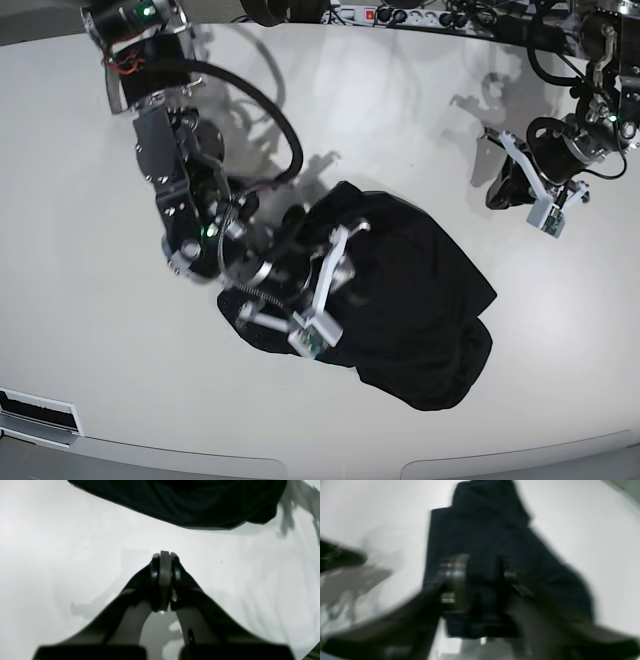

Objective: Layout the t-shirt on the table in an organized manner, then fold the t-shirt properly
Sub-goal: 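Drag the grasped shirt edge with the right gripper away from the left arm, then release, regrasp the shirt with the right gripper and pull it flatter, then grasp the shirt's middle with the right gripper and lift it, then drag the lifted shirt with the right gripper and lay it down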

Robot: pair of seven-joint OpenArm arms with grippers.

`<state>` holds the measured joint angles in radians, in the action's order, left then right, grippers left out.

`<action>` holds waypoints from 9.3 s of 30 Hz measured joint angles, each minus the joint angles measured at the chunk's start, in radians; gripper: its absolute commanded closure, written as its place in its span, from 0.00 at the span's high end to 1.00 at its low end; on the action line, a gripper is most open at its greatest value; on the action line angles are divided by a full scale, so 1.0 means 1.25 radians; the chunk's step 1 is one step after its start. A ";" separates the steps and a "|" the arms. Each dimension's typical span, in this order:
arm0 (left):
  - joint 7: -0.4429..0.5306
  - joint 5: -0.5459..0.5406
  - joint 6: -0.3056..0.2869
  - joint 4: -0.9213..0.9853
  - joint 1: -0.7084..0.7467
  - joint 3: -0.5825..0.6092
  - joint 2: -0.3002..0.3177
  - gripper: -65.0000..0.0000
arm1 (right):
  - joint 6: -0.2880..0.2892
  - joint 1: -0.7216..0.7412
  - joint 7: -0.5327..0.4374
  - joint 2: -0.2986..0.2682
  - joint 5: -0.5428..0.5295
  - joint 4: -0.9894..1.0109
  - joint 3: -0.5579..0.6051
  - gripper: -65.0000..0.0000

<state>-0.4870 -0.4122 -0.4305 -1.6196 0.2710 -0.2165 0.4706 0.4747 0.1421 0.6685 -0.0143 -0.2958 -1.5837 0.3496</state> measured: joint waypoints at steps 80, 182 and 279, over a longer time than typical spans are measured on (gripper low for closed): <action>0.016 0.000 0.001 0.000 -0.009 0.000 -0.040 0.00 | 0.097 -0.042 0.082 -0.168 -0.109 -0.084 -0.098 0.64; 0.013 0.073 0.003 0.089 -0.148 0.127 -0.073 0.00 | -0.411 -0.322 0.212 -0.285 0.431 -0.367 -0.041 0.60; 0.015 0.021 0.005 0.089 -0.146 0.041 -0.070 0.00 | 0.177 -0.437 0.534 -0.310 -0.545 -0.466 -0.402 0.00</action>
<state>-0.4679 -0.3855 -0.4248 -1.5082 0.0883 -0.1650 0.3828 0.6964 -0.4042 1.3361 -0.4023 -0.9771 -2.1666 -0.1532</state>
